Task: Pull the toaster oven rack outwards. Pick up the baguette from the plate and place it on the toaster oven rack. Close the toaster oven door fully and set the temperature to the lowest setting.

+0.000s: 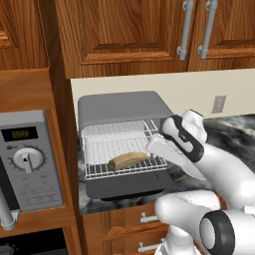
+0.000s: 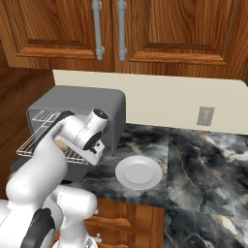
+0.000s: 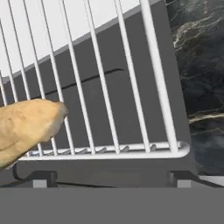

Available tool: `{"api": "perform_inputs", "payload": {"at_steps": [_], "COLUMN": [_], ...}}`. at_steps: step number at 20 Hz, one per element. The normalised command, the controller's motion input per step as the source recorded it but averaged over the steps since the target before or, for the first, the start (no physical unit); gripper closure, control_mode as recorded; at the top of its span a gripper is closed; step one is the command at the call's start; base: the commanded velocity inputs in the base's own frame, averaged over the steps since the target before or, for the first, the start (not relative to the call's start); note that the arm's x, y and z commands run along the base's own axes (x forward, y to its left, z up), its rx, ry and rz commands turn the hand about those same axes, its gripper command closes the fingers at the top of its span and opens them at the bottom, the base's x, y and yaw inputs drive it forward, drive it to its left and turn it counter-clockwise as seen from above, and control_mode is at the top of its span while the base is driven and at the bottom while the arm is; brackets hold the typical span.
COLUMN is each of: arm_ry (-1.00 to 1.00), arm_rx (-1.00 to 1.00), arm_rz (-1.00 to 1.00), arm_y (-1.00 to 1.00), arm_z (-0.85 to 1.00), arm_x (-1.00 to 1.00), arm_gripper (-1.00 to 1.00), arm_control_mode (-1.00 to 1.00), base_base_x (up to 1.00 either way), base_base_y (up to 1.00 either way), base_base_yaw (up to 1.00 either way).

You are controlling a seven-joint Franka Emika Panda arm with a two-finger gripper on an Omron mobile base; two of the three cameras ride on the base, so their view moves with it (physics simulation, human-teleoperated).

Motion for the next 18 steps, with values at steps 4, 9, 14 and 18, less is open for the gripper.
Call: {"api": "perform_inputs", "payload": {"at_steps": [4,9,14,18], "arm_ry": [-0.12,-0.1,-0.01,0.0], "arm_rx": [-0.11,-0.12,-0.05,0.0], "arm_rz": [-0.29,-0.27,-0.17,-0.01], "arm_y": [0.05,0.16,0.11,0.0], "arm_z": [0.0,0.0,-0.02,-0.22], "arm_x": [0.0,-0.04,-0.14,-0.15], "arm_gripper": [-1.0,-1.0,-1.0,-1.0], "arm_control_mode": [-1.0,-1.0,-1.0,-1.0], "base_base_x": [0.0,0.0,0.0,0.0], "base_base_y": [0.0,0.0,0.0,0.0], "base_base_yaw": [0.0,0.0,0.0,0.0]}}
